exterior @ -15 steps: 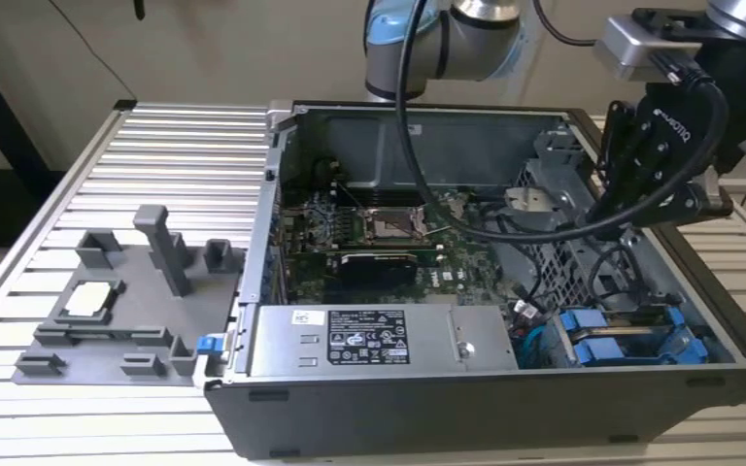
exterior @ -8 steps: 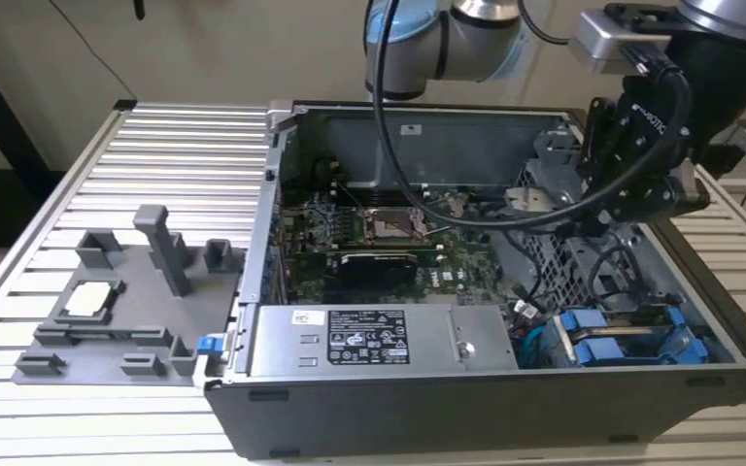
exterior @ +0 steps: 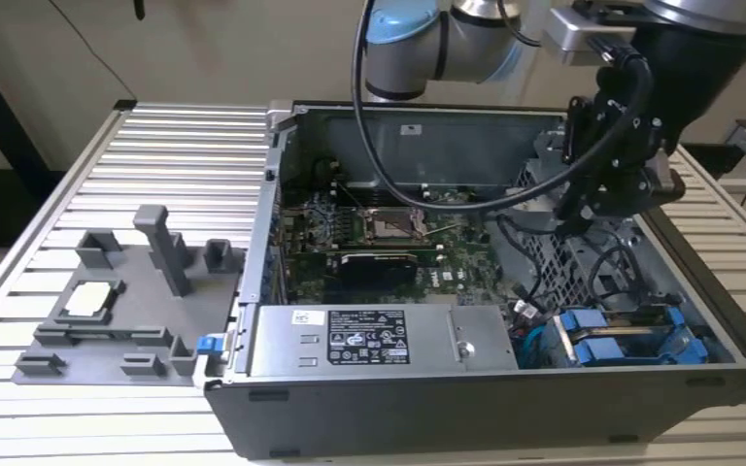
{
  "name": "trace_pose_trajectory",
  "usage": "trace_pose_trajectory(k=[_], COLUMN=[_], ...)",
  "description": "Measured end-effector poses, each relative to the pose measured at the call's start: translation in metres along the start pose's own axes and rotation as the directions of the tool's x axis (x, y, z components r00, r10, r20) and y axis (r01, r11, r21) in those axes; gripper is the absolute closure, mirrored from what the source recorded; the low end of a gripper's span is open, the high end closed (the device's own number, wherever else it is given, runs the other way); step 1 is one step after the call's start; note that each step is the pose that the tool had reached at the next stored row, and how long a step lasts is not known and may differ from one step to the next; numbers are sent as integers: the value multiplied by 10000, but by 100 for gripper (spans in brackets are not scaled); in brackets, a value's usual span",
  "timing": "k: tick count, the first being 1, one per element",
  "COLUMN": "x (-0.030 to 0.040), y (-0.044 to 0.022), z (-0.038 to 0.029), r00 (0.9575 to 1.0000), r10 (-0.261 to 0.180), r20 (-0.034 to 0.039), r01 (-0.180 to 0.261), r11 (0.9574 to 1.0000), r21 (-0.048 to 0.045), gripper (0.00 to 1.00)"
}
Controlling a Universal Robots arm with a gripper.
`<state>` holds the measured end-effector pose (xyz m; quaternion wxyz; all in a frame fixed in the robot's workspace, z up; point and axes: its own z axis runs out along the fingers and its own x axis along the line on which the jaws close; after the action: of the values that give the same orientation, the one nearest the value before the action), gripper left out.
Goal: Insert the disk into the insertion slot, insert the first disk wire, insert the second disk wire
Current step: 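Insert the first disk wire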
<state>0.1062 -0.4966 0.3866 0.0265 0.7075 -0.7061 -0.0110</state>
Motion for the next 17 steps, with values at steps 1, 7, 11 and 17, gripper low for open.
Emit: trace_pose_trajectory(k=[1, 7, 11, 17], x=[-12, -81, -111, -166], y=[24, 114, 150, 176], z=[10, 64, 84, 110], r00=[10000, 9998, 9988, 9954], r10=[1, -39, -111, -281], r20=[-20, -179, -485, -911], r01=[-1, 45, 128, 330], r11=[10000, 9995, 9993, 9981], r21=[41, 304, 357, 528], gripper=[73, 73, 73, 73])
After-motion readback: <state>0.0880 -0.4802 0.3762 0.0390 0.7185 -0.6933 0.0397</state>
